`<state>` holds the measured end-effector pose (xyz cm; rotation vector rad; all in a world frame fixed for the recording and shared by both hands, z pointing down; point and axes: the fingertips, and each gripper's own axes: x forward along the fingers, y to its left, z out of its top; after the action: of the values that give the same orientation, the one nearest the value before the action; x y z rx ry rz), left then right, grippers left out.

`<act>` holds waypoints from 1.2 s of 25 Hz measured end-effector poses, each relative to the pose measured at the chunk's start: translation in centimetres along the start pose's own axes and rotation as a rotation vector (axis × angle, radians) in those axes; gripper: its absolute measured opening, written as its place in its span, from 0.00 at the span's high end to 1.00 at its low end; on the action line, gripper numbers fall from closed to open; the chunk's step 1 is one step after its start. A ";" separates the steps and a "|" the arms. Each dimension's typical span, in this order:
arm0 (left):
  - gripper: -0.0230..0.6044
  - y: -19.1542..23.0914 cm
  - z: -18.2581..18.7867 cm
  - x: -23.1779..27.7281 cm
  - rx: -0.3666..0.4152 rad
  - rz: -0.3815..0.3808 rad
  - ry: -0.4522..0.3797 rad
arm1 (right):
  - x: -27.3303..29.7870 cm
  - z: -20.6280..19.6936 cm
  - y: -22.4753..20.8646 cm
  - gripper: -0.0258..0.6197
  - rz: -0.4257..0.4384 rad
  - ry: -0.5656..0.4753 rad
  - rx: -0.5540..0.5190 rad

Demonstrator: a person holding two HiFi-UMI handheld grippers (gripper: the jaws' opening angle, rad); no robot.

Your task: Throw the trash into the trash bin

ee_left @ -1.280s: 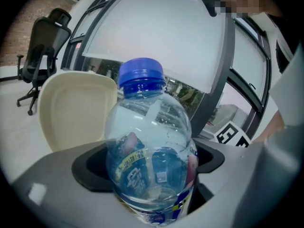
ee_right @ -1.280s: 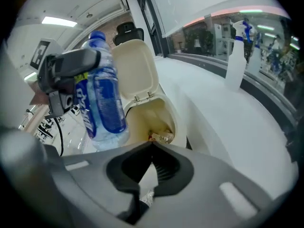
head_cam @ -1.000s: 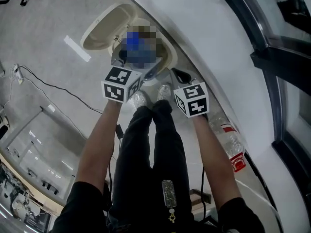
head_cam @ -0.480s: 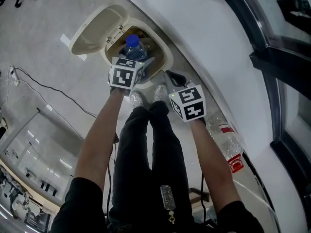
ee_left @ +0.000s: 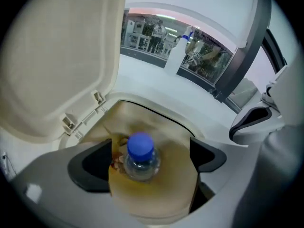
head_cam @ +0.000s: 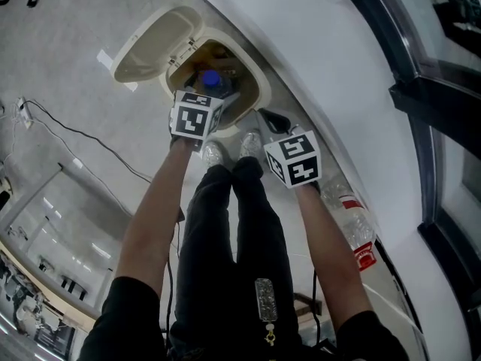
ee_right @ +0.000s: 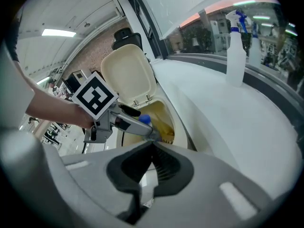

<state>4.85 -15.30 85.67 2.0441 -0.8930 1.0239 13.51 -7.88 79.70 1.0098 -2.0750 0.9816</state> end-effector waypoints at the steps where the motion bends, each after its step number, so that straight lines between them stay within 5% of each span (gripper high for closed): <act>1: 0.13 0.1 0.0 -0.2 -0.002 0.000 -0.002 | 0.0 0.1 0.2 0.96 0.001 0.000 -0.002; 4: 0.15 0.8 0.3 -1.4 -0.014 0.024 -0.030 | 0.1 0.5 0.5 0.96 0.006 -0.001 -0.011; 7: 0.43 1.9 0.4 -3.4 -0.005 0.080 -0.074 | 0.1 0.7 0.7 0.96 0.008 0.000 -0.018; 11: 0.95 4.8 0.0 -7.0 -0.001 0.177 -0.143 | 0.5 1.7 1.2 0.96 0.012 -0.005 -0.027; 18: 0.96 11.5 -1.5 -13.4 -0.091 0.288 -0.193 | 0.8 3.6 3.7 0.96 0.024 0.000 -0.077; 23: 0.96 16.9 2.2 -18.2 -0.086 0.355 -0.281 | 1.6 4.7 5.4 0.96 0.039 0.001 -0.097; 30: 0.96 16.0 11.1 -21.0 0.058 0.229 -0.391 | 1.8 4.8 6.6 0.96 0.037 0.017 -0.113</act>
<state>-13.33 -27.02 66.93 2.2726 -1.3366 0.7821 6.09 -9.67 76.29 0.9060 -2.1165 0.8770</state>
